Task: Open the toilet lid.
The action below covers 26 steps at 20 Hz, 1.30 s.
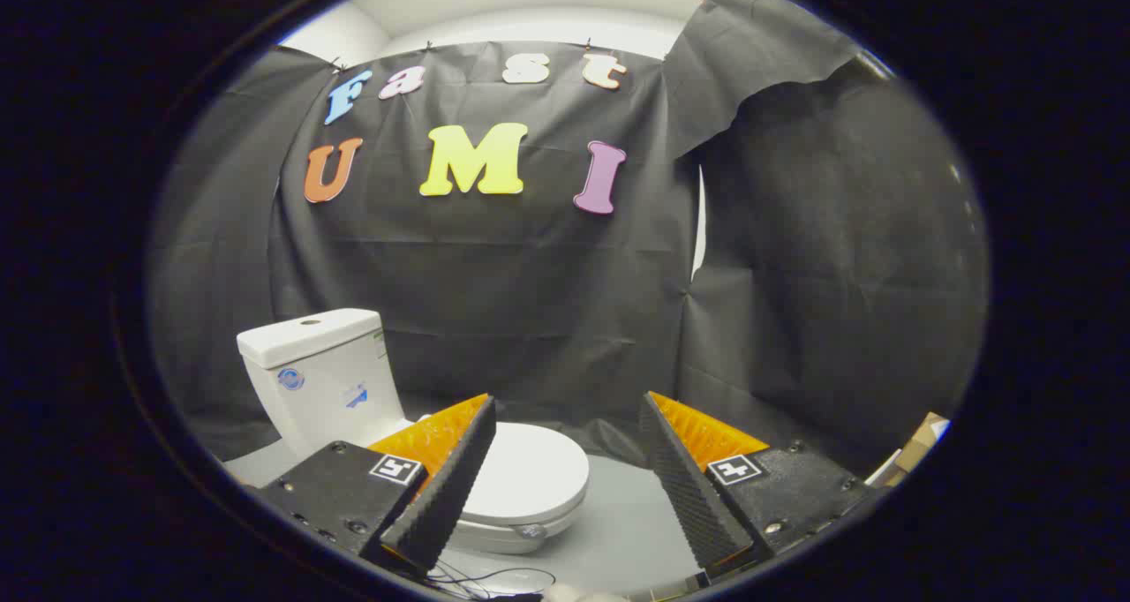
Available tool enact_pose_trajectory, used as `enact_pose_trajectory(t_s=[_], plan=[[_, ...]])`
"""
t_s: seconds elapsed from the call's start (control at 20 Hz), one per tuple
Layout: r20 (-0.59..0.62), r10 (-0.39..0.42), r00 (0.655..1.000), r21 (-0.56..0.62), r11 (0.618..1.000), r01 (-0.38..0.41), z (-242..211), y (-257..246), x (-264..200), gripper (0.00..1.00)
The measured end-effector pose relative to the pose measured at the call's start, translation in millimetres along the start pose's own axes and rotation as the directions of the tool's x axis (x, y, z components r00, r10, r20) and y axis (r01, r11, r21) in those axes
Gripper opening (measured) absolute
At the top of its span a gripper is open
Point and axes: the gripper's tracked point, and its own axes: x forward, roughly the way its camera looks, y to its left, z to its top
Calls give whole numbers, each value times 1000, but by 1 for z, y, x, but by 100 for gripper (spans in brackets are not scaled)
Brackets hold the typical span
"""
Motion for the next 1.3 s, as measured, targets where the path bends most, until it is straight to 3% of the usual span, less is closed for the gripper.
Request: enact_pose_trajectory(t_s=[1.0,1.3], plan=[[-26,28,999,3,1000,-28,0,18,17,100],[-31,35,999,40,999,-34,-2,11,43,100]])
